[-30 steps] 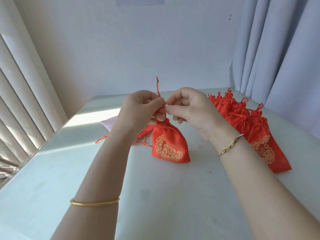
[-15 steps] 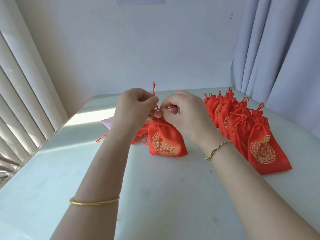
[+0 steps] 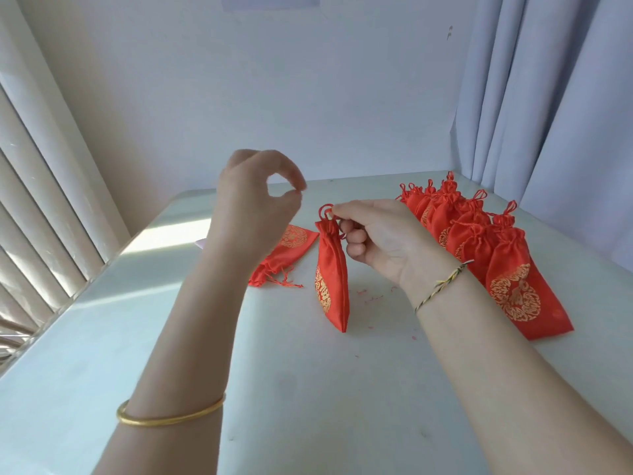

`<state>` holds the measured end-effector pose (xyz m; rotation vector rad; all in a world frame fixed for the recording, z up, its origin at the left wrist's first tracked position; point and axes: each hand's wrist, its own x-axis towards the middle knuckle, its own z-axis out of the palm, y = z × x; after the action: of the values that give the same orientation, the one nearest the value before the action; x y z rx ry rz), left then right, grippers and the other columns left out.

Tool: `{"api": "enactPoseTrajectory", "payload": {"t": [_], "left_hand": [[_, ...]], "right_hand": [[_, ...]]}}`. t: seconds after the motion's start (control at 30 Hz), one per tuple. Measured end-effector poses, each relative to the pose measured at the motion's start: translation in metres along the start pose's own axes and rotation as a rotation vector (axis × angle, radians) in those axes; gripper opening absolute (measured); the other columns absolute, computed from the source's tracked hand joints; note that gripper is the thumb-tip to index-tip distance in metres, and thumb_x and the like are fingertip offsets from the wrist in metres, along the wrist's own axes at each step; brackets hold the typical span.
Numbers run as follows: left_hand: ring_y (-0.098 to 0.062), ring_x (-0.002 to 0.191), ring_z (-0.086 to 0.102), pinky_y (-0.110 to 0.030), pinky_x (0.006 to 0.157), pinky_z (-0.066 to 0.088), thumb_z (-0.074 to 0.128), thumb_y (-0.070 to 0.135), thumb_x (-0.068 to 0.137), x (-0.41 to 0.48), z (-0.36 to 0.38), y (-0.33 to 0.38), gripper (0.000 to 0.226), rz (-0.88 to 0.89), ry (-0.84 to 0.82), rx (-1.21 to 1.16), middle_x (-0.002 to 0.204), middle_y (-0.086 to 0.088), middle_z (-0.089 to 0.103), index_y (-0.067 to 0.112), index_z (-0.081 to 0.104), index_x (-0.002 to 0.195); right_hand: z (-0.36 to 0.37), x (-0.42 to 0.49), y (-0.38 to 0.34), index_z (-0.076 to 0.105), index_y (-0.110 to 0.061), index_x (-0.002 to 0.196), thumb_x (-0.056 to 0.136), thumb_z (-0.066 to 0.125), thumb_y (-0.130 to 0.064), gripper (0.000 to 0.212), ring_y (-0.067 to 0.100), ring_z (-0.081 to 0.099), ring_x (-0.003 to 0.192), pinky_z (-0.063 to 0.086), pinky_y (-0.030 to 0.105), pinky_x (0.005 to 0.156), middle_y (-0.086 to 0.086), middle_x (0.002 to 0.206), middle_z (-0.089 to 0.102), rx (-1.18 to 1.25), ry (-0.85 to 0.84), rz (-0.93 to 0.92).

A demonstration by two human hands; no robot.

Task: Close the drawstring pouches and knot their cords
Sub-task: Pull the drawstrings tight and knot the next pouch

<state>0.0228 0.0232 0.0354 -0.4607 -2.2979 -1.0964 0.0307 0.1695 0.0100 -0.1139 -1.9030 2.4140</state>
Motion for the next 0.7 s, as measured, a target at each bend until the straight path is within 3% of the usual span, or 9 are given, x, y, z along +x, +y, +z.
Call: {"api": "enactPoseTrajectory", "payload": {"t": [0.07,0.23,0.37,0.57,0.7], "left_hand": [[-0.007,0.11,0.043,0.002,0.081,0.026,0.064,0.007,0.077,-0.001,0.004,0.004,0.024,0.071,-0.061,0.056,0.109,0.007,0.046,0.031,0.064,0.077],[-0.014,0.118,0.039,-0.018,0.087,0.028,0.069,0.018,0.079,-0.005,0.012,0.005,0.013,0.097,-0.133,0.103,0.112,0.005,0.041,0.031,0.069,0.08],[-0.015,0.117,0.038,-0.026,0.088,0.038,0.07,0.021,0.079,-0.005,0.012,0.004,0.01,0.108,-0.125,0.107,0.113,0.006,0.041,0.031,0.07,0.083],[-0.014,0.117,0.038,-0.019,0.088,0.027,0.069,0.02,0.08,-0.006,0.013,0.003,0.01,0.091,-0.16,0.12,0.114,0.006,0.042,0.029,0.068,0.085],[-0.015,0.115,0.042,-0.021,0.087,0.031,0.069,0.021,0.081,-0.004,0.013,0.001,0.008,0.088,-0.171,0.099,0.111,0.006,0.046,0.029,0.067,0.08]], "right_hand": [[0.0,-0.001,-0.001,0.052,-0.008,0.063,0.086,0.057,-0.003,0.024,0.005,0.029,0.036,0.022,0.016,0.037,0.001,0.051,0.042,0.076,-0.032,0.044],[-0.001,-0.002,-0.003,0.053,-0.009,0.061,0.086,0.058,-0.006,0.026,0.005,0.034,0.034,0.028,0.014,0.038,0.0,0.047,0.045,0.146,-0.046,0.111],[-0.002,-0.002,-0.003,0.056,-0.008,0.063,0.085,0.06,-0.008,0.022,0.007,0.039,0.037,0.035,0.015,0.038,0.001,0.05,0.048,0.146,-0.055,0.151],[-0.004,-0.001,-0.002,0.058,-0.008,0.066,0.085,0.06,-0.008,0.019,0.008,0.041,0.042,0.039,0.016,0.04,0.003,0.055,0.049,0.135,-0.106,0.149],[-0.006,0.001,0.0,0.059,-0.009,0.067,0.085,0.059,-0.007,0.018,0.008,0.041,0.043,0.039,0.017,0.041,0.002,0.056,0.049,0.113,-0.131,0.101]]}}
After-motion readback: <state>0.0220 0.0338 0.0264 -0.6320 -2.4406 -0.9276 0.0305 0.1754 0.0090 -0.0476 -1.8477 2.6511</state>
